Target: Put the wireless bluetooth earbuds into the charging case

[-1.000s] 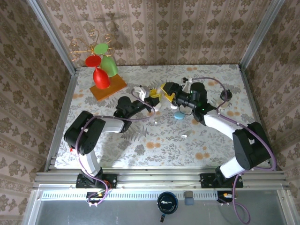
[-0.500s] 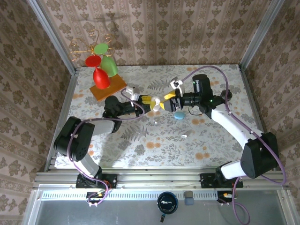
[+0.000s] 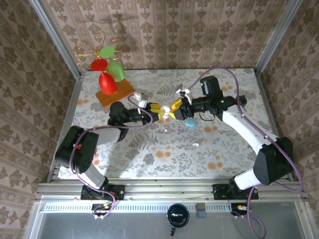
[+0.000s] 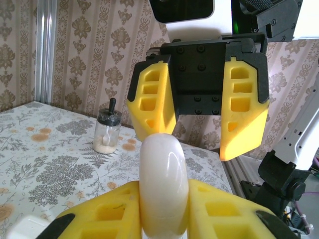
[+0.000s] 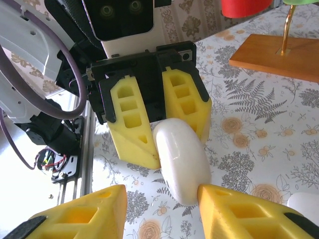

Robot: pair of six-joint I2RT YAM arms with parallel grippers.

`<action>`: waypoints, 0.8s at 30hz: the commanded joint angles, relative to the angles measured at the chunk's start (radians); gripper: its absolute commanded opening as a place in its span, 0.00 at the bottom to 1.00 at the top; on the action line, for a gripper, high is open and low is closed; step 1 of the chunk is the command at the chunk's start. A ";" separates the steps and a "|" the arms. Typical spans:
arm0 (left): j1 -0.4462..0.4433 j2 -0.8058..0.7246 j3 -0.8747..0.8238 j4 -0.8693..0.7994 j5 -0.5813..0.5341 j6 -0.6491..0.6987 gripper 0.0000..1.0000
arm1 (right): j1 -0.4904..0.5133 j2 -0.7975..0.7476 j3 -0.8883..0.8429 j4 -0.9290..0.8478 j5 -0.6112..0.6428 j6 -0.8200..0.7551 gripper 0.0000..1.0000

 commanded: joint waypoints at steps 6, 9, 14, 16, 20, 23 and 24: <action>-0.021 -0.025 0.012 0.035 0.056 -0.024 0.24 | 0.031 0.038 0.028 0.047 0.035 0.030 0.48; -0.021 -0.025 0.012 0.035 0.055 -0.028 0.24 | 0.030 0.039 0.030 0.053 0.037 0.028 0.49; -0.021 -0.025 0.012 0.035 0.058 -0.028 0.24 | 0.026 0.049 0.030 0.058 0.069 0.026 0.52; -0.021 -0.023 0.012 0.035 0.058 -0.028 0.23 | 0.024 0.050 0.029 0.072 0.077 0.042 0.54; -0.021 -0.024 0.009 0.035 0.056 -0.025 0.24 | 0.018 0.050 0.028 0.087 0.054 0.052 0.49; -0.018 -0.023 0.011 0.035 0.057 -0.025 0.24 | 0.017 0.060 0.038 0.069 0.000 0.045 0.30; -0.018 -0.023 0.010 0.036 0.057 -0.026 0.23 | 0.017 0.063 0.040 0.062 -0.006 0.044 0.22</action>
